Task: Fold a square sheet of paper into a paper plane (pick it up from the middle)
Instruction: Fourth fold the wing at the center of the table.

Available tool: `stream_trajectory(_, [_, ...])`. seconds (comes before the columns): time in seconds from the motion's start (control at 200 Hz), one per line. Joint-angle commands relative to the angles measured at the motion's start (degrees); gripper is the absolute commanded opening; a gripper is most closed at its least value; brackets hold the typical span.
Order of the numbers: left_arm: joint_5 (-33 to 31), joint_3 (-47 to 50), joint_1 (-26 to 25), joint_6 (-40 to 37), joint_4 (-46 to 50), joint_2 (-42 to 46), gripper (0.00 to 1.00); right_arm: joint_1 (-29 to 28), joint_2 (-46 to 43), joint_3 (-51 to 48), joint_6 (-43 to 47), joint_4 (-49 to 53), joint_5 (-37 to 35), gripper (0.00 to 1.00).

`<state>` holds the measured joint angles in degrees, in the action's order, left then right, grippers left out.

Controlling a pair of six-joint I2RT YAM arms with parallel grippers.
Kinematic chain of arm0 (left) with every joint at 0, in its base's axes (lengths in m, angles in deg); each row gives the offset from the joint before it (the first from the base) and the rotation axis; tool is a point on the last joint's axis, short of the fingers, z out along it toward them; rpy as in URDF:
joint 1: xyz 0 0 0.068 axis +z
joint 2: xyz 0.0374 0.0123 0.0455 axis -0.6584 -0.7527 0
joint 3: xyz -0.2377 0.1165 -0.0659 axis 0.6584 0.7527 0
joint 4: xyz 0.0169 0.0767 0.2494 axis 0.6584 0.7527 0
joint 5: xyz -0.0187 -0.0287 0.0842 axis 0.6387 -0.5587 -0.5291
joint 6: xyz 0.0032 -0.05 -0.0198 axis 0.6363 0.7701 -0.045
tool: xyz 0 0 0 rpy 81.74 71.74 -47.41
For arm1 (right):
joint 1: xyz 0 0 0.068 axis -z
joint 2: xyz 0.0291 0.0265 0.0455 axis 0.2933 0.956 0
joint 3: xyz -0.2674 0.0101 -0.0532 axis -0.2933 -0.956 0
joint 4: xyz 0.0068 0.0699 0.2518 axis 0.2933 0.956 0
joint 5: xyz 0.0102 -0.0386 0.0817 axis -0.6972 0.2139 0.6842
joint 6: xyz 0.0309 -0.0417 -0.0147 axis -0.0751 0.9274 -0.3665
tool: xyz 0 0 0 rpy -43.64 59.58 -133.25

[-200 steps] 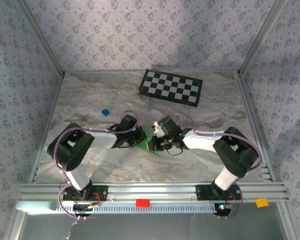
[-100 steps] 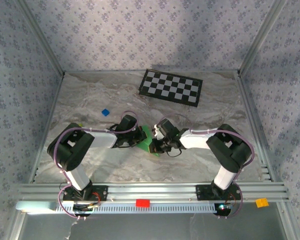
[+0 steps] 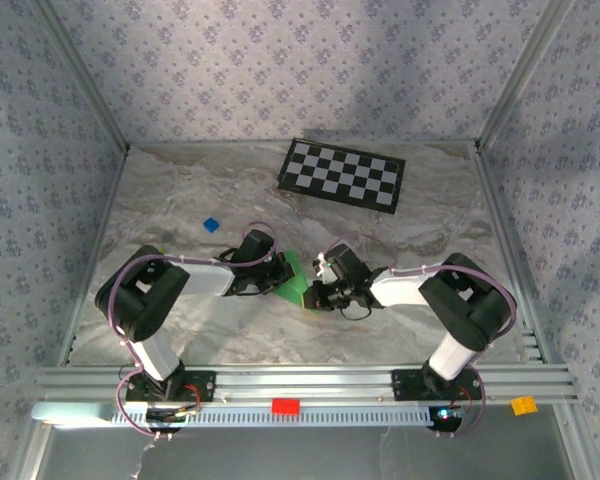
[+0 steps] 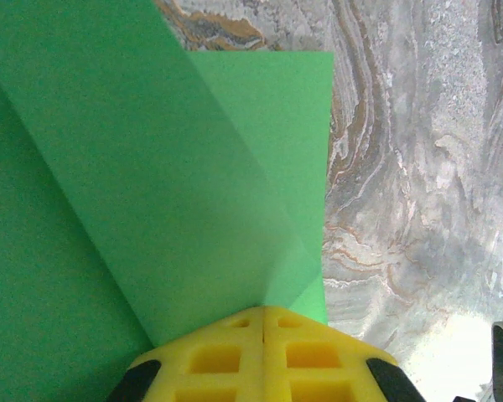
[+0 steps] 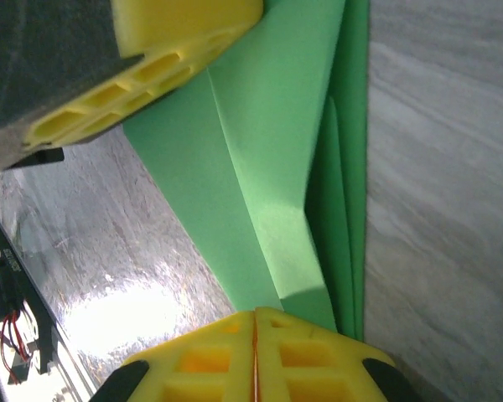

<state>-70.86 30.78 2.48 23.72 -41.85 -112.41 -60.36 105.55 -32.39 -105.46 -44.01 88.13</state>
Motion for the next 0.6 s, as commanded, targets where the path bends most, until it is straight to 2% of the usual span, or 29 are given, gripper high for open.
stream_trajectory(0.0, [-1.9, 0.6, 0.2, -0.3, 4.2, -2.2, 0.00, 0.3, -1.9, -2.6, -0.2, 3.5, 0.3, 0.10])
stream_trajectory(0.265, [-1.9, 0.5, 0.4, -0.3, 4.3, -2.2, 0.00, 0.6, -5.0, -5.7, 2.0, 6.3, -0.4, 0.10])
stream_trajectory(0.595, [-1.8, 0.7, 0.4, -0.3, 4.2, -2.0, 0.00, 2.6, -9.0, -11.7, -0.3, 2.4, 2.0, 0.09])
